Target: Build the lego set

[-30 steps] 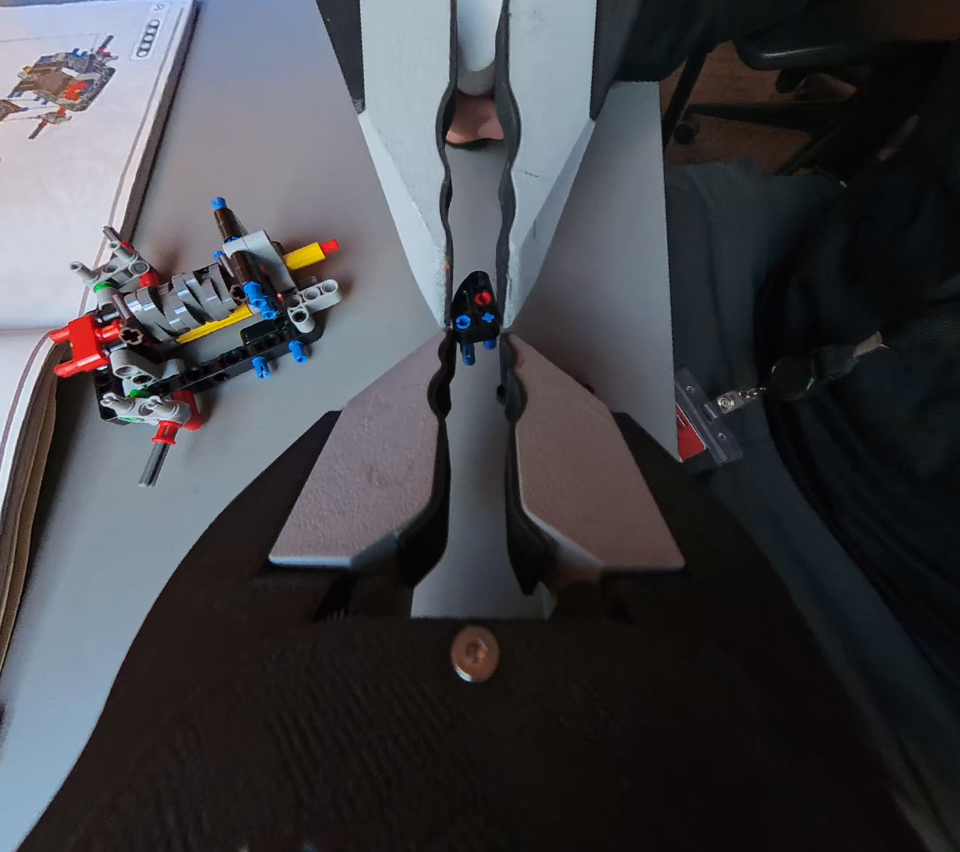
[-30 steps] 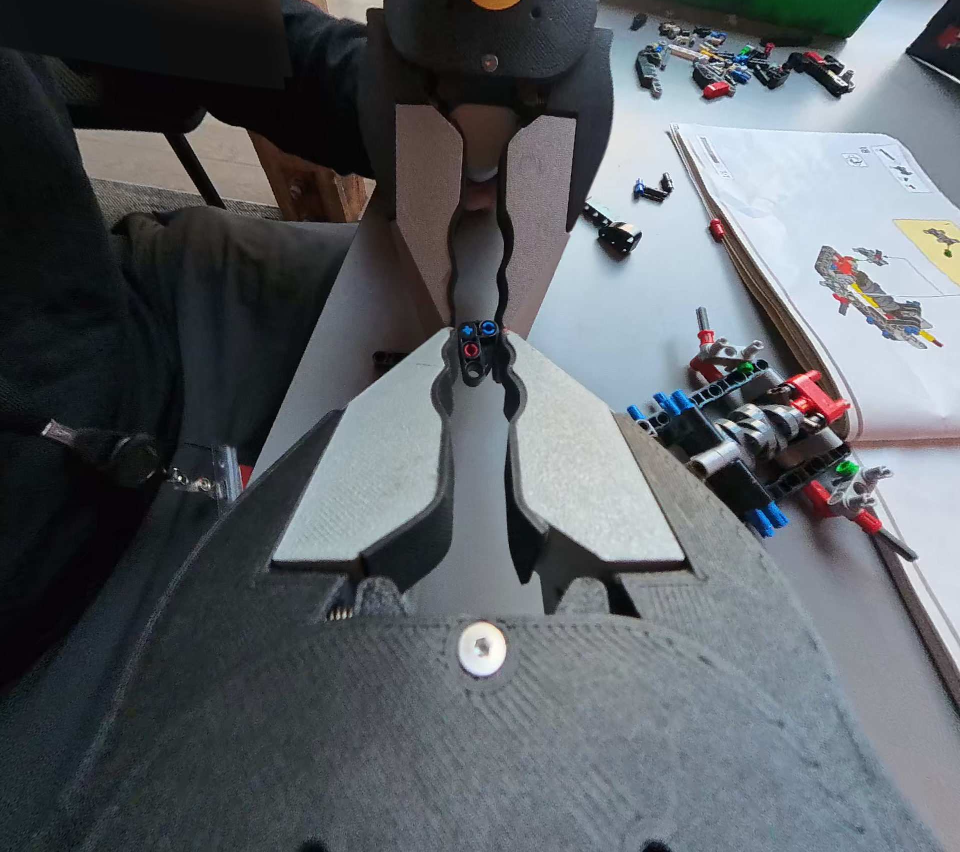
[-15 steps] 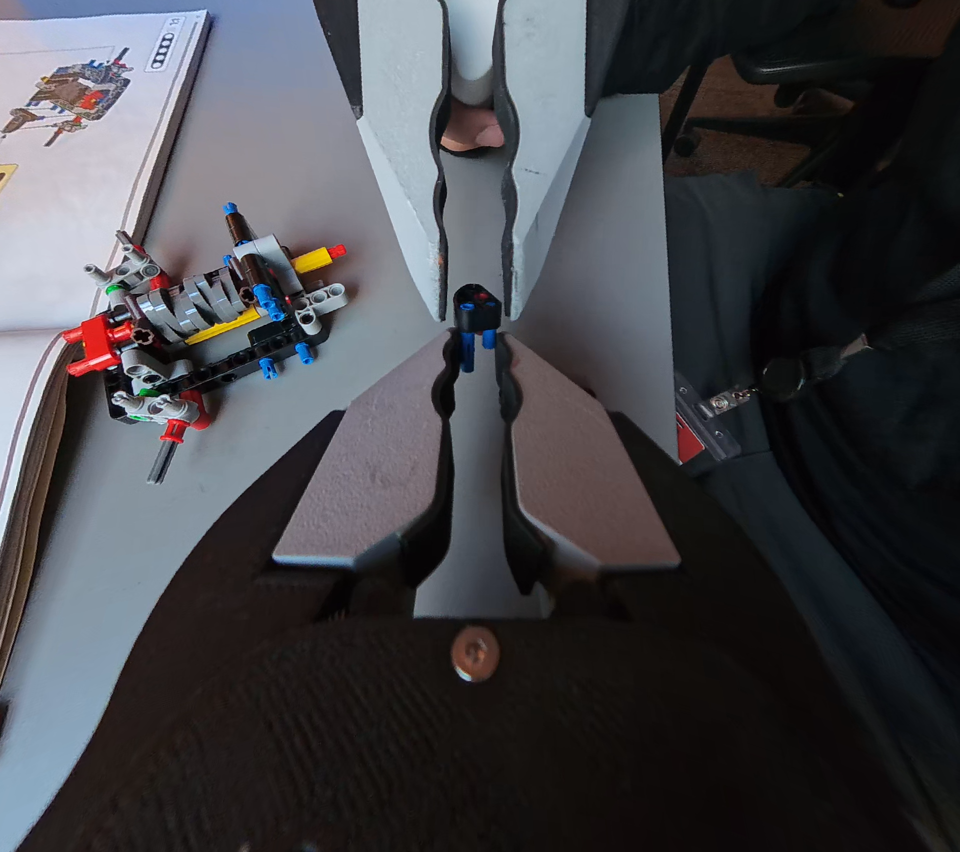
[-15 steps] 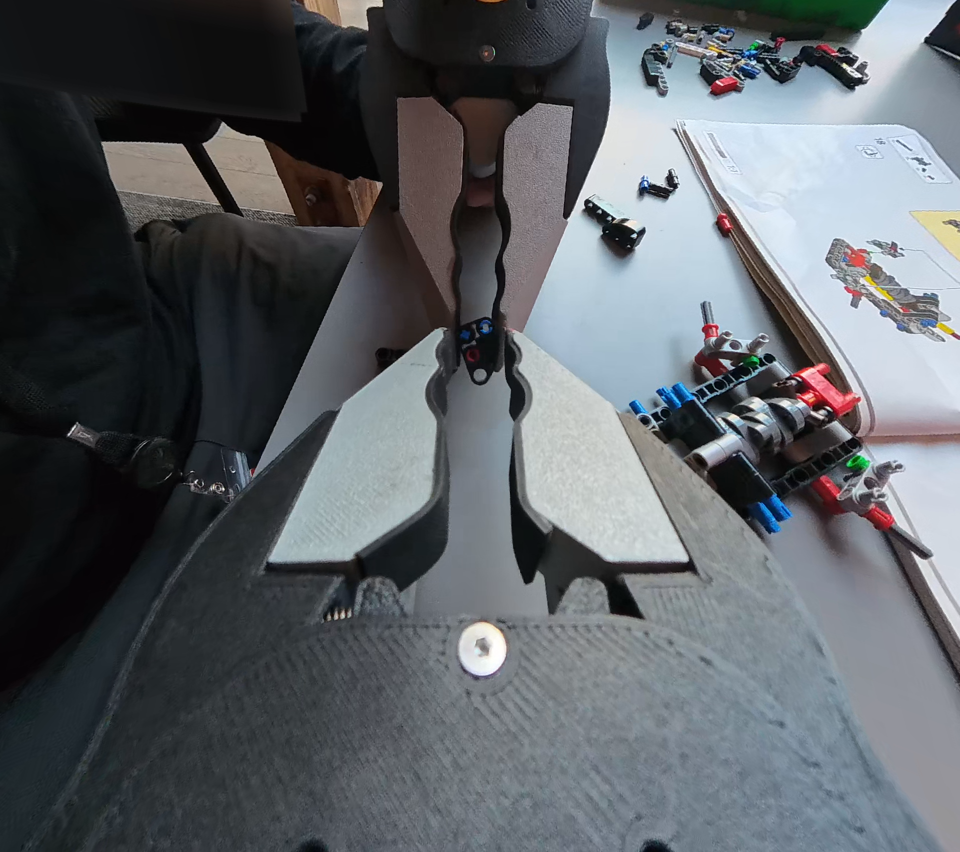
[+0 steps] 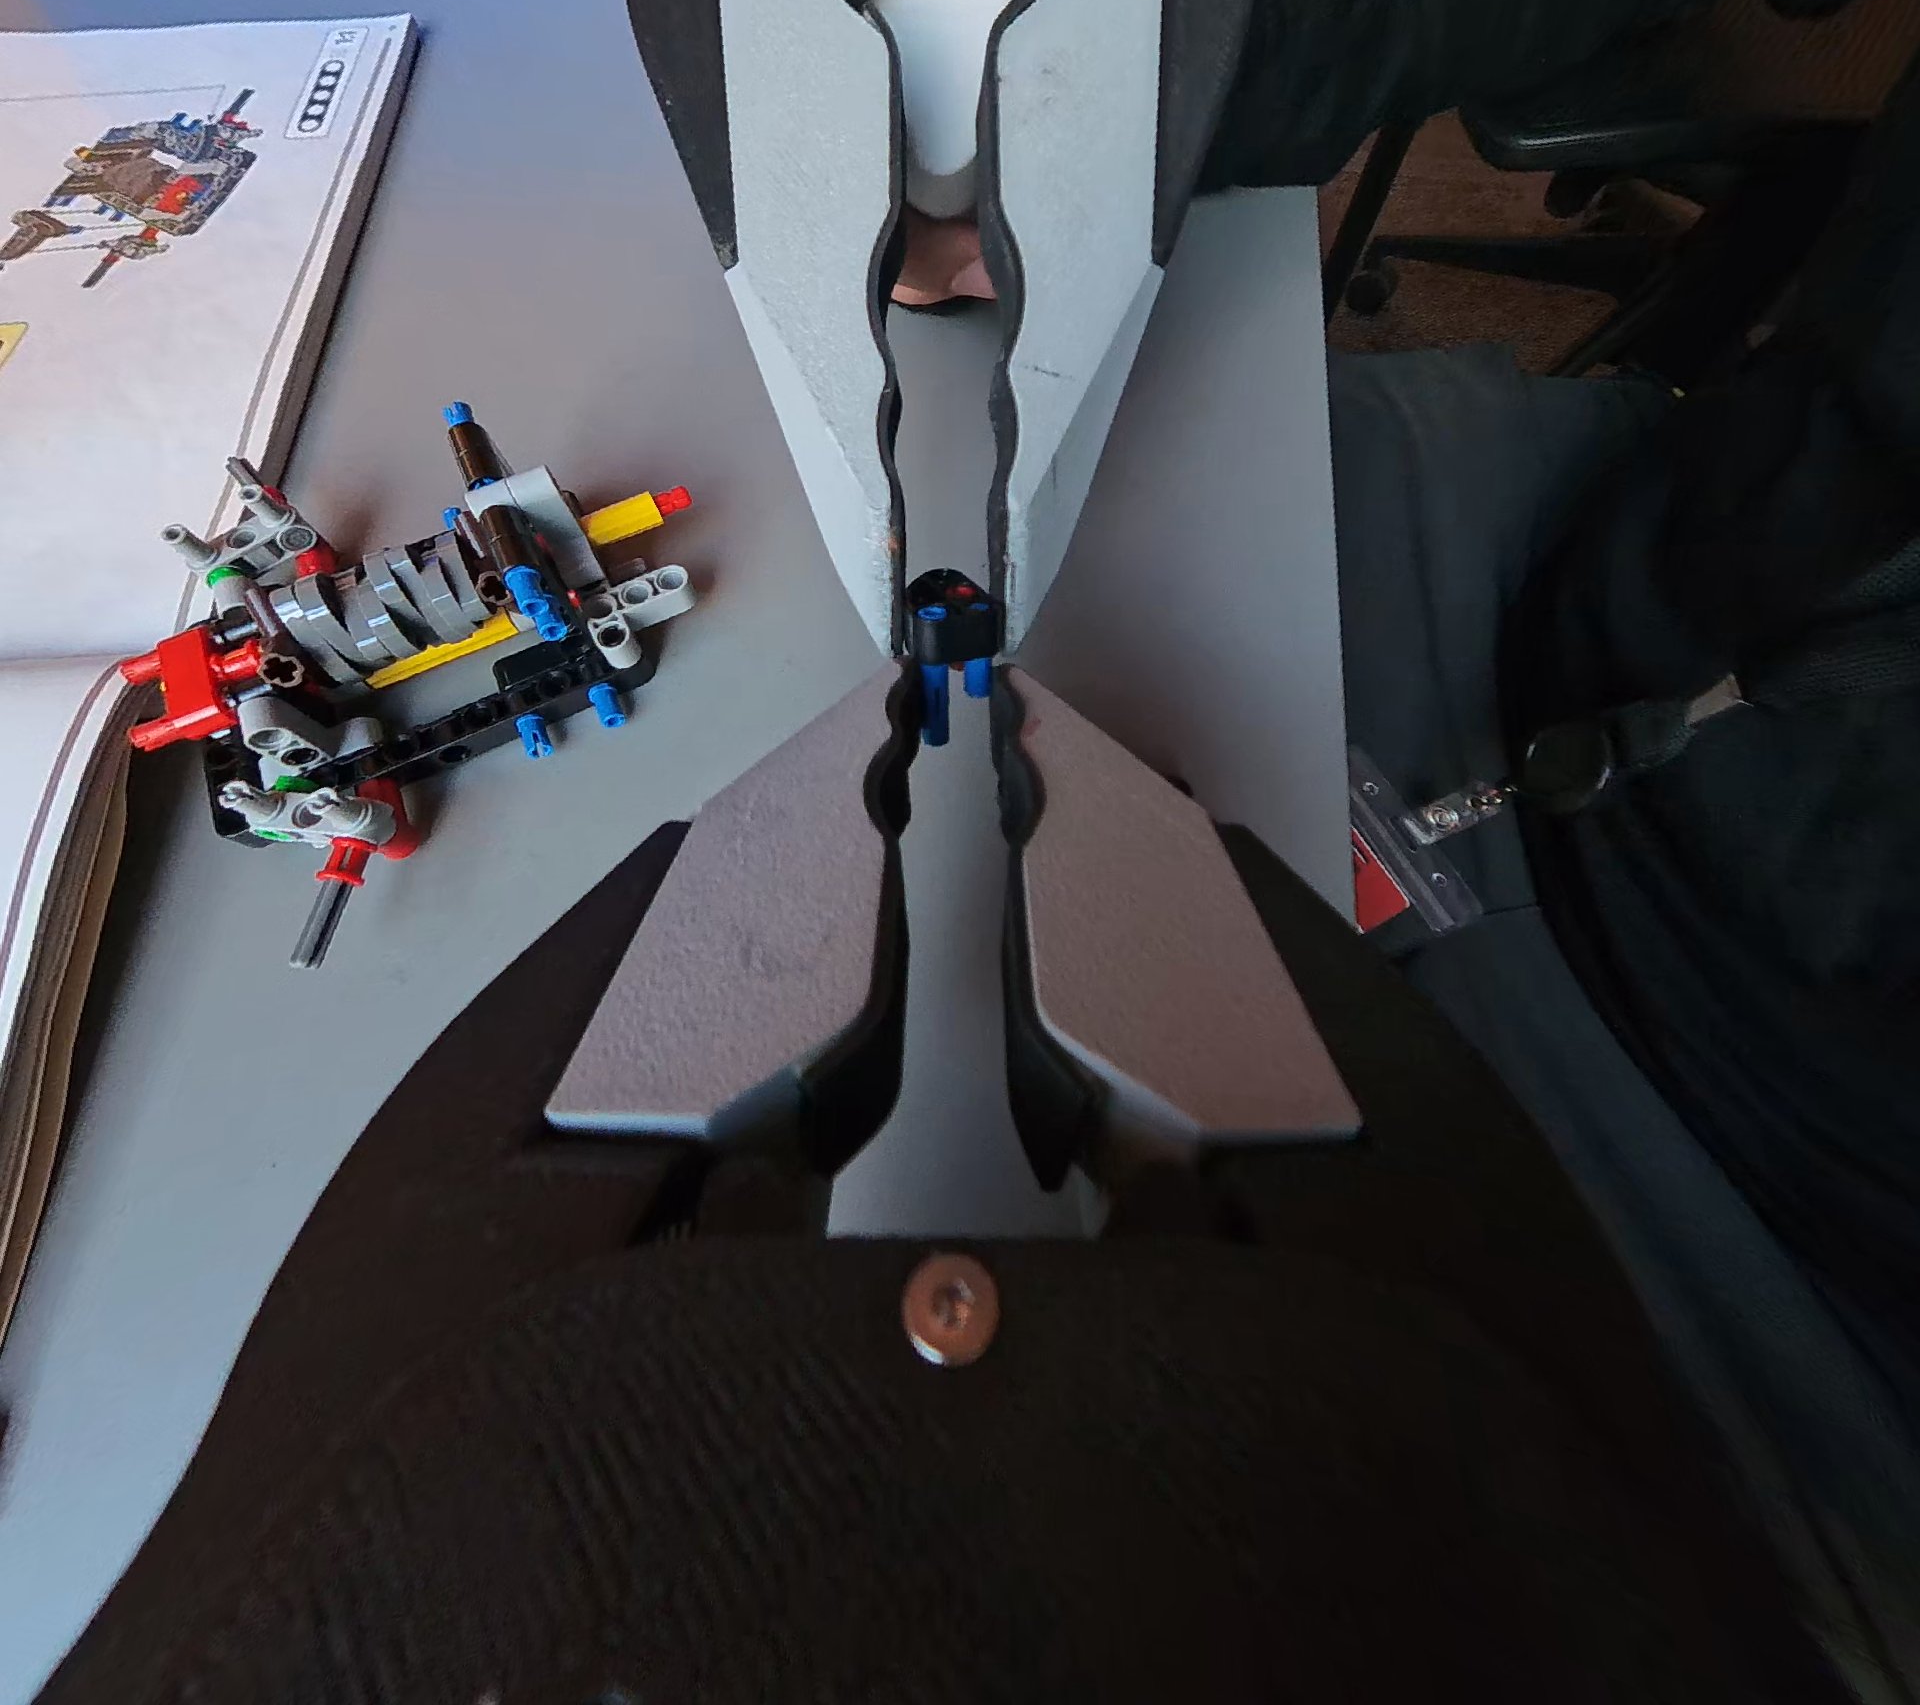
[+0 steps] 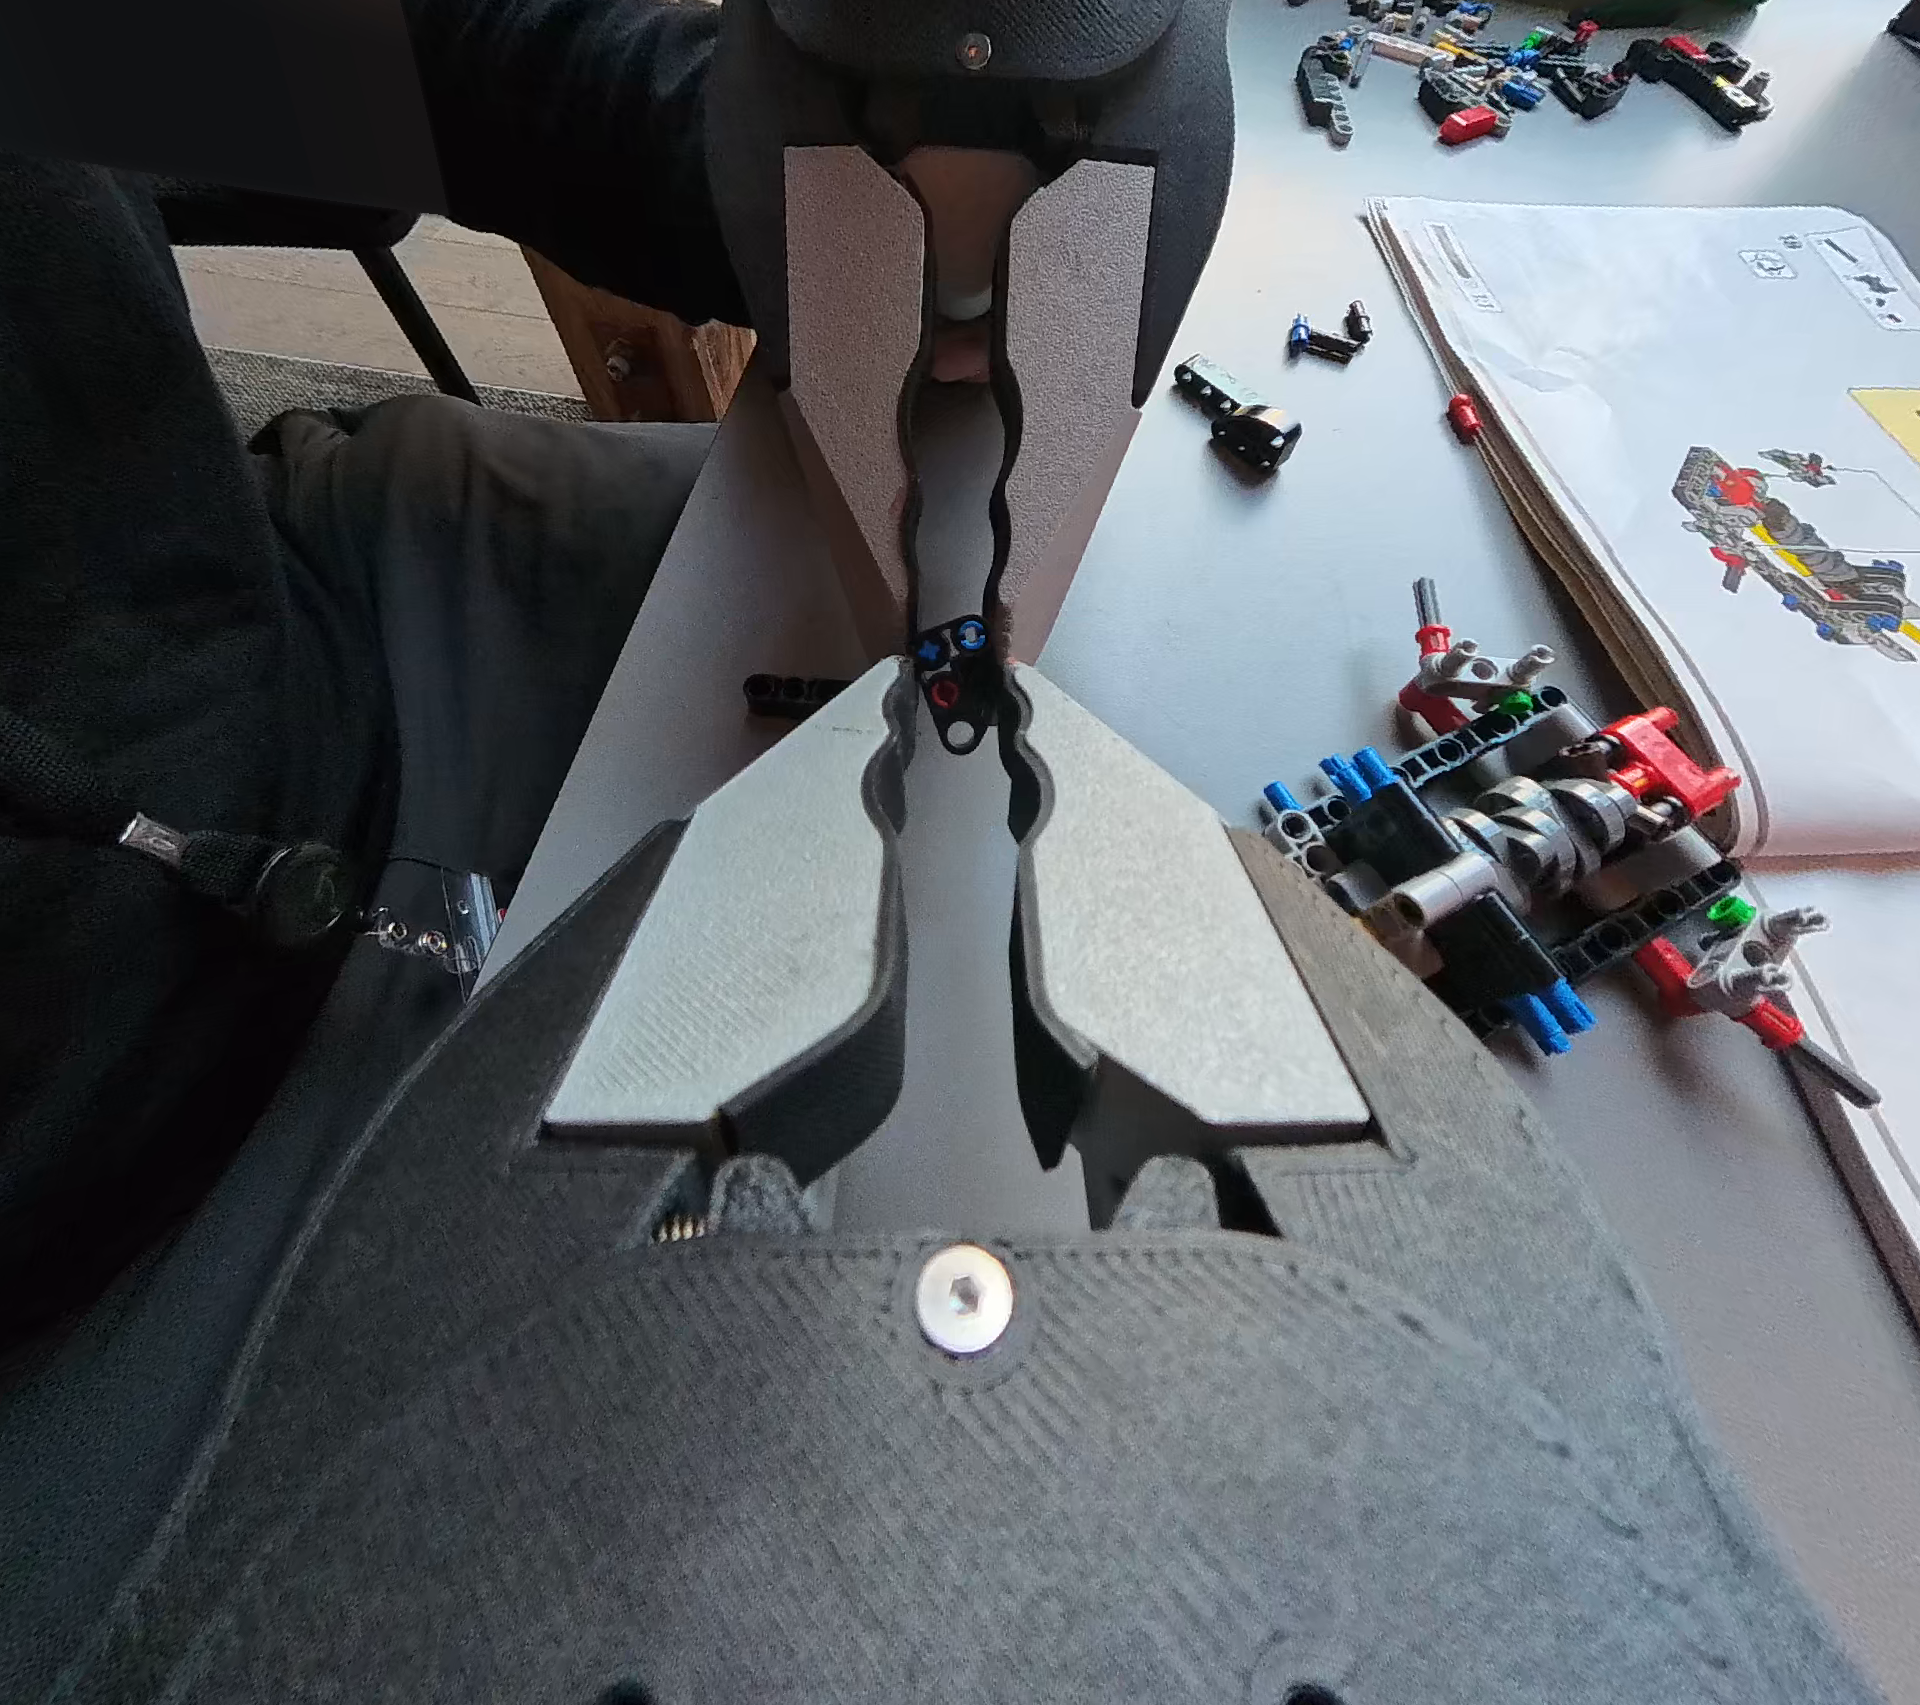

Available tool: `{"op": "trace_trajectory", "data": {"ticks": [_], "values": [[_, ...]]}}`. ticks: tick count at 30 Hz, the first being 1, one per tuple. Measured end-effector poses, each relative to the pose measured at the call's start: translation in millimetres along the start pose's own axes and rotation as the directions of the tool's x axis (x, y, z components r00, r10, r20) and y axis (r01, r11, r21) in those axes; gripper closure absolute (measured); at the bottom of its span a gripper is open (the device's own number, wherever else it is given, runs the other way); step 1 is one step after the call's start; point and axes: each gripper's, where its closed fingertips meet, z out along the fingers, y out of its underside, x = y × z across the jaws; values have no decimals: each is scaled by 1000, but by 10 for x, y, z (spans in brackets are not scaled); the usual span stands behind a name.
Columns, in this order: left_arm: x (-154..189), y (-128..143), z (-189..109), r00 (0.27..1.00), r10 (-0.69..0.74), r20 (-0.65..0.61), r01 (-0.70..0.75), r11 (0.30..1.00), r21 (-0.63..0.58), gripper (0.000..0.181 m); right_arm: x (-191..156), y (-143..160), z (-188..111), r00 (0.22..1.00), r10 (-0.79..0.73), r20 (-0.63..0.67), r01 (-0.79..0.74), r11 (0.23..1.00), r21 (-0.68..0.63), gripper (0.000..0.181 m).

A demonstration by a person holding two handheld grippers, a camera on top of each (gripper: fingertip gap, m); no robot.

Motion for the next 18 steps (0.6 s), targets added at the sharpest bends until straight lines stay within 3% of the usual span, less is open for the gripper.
{"op": "trace_trajectory", "data": {"ticks": [18], "values": [[-67, 5, -1, 999, 0, 41, 0, 1000, -3, 166, 46, -62, -73, 999, 47, 15, -48, 997, 54, 168]]}}
